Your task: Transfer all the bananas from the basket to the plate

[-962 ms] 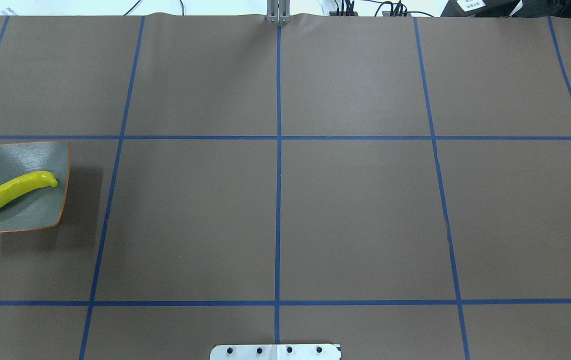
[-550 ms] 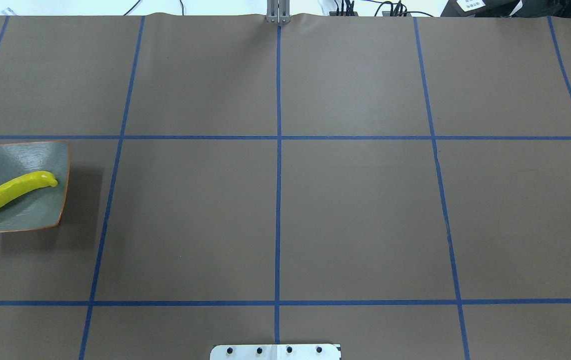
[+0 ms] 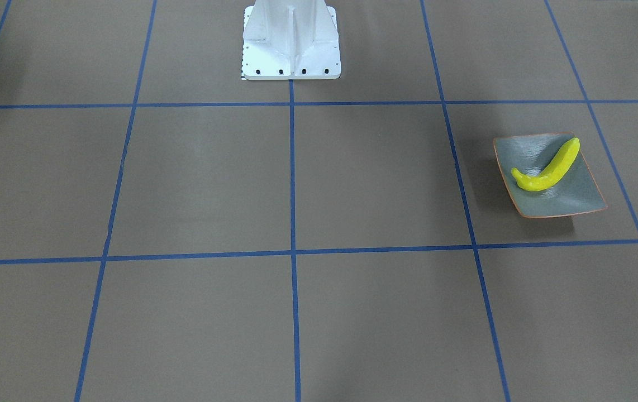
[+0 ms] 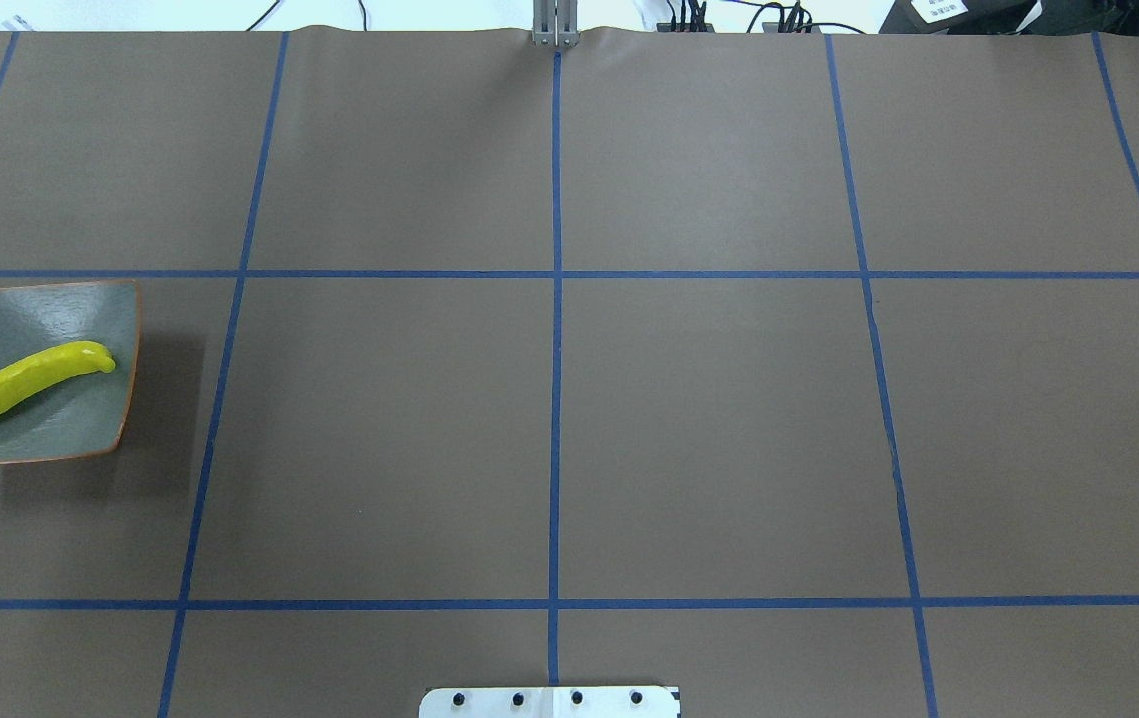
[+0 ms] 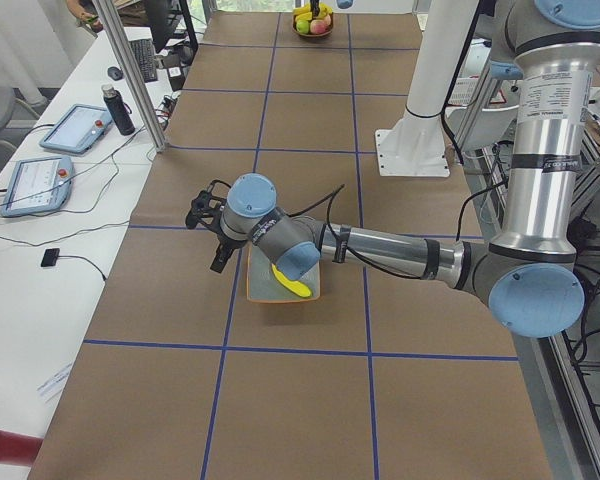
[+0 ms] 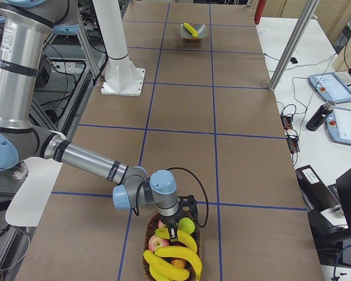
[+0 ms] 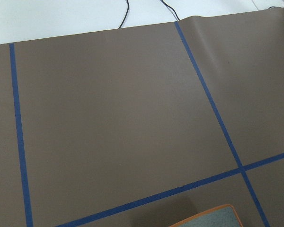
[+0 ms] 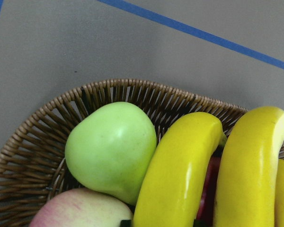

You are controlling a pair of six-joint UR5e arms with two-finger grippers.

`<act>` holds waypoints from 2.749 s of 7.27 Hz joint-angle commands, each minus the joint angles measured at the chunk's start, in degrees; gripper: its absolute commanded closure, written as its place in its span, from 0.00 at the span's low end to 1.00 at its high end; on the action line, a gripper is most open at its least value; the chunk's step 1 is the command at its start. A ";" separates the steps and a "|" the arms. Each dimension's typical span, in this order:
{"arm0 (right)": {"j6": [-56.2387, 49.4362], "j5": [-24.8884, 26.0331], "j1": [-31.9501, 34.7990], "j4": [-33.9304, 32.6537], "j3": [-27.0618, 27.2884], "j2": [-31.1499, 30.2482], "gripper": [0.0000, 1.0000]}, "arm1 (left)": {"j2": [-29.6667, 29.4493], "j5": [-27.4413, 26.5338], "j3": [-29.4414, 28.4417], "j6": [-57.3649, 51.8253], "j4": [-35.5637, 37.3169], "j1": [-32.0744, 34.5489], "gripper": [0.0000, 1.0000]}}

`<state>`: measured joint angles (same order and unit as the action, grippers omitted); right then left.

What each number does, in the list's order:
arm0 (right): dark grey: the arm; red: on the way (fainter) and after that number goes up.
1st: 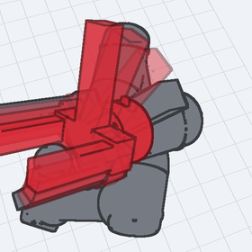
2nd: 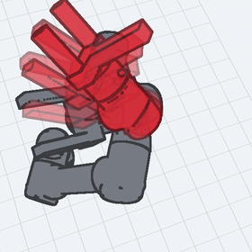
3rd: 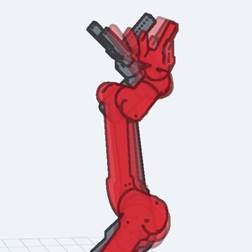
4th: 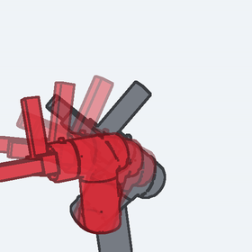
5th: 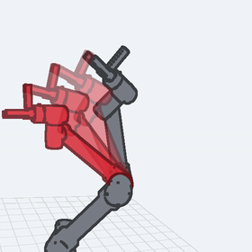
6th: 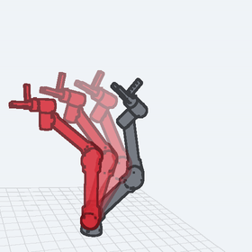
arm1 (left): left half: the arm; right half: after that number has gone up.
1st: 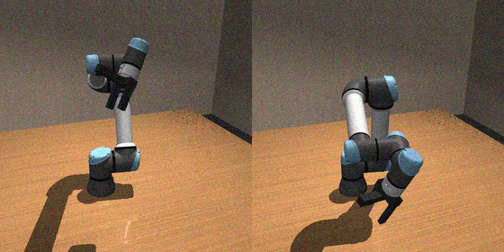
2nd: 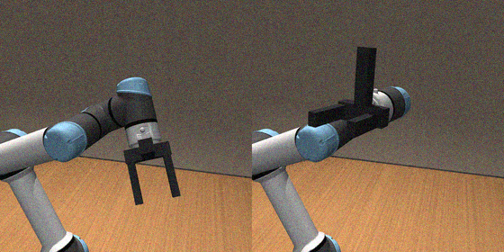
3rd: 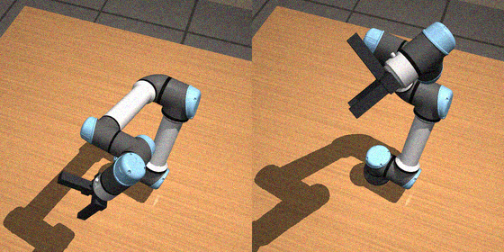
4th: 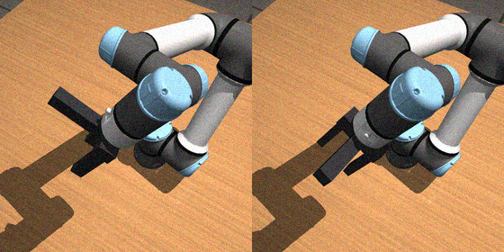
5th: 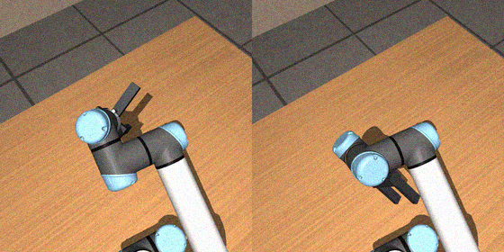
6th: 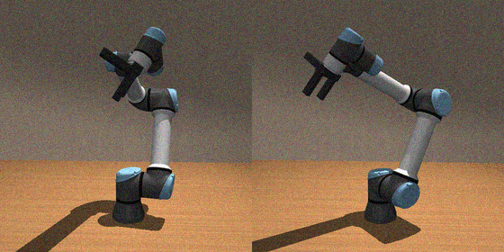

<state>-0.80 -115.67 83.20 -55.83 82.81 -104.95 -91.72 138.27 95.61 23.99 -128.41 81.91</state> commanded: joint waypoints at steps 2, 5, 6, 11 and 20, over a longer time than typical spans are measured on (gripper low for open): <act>-2.19 -0.08 0.38 -0.51 2.87 0.36 1.00 | 0.66 0.07 0.02 0.09 0.00 0.00 0.00; -3.68 -0.69 4.07 -1.91 6.74 1.06 1.00 | 0.75 0.59 -0.07 0.26 0.09 -0.09 0.00; -3.60 -0.69 4.25 -5.66 9.97 2.11 1.00 | 0.75 0.68 -0.07 0.35 0.09 0.00 0.00; 8.47 -10.35 -0.37 -15.98 15.28 14.84 1.00 | 1.37 0.86 0.28 3.07 -0.26 -0.44 0.00; 65.72 4.47 -36.77 -15.63 14.14 53.50 1.00 | -13.90 5.25 1.69 35.44 -1.05 -8.95 0.00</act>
<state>61.11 -114.38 49.46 -71.47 97.58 -55.55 -102.31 143.46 97.31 49.75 -129.26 75.18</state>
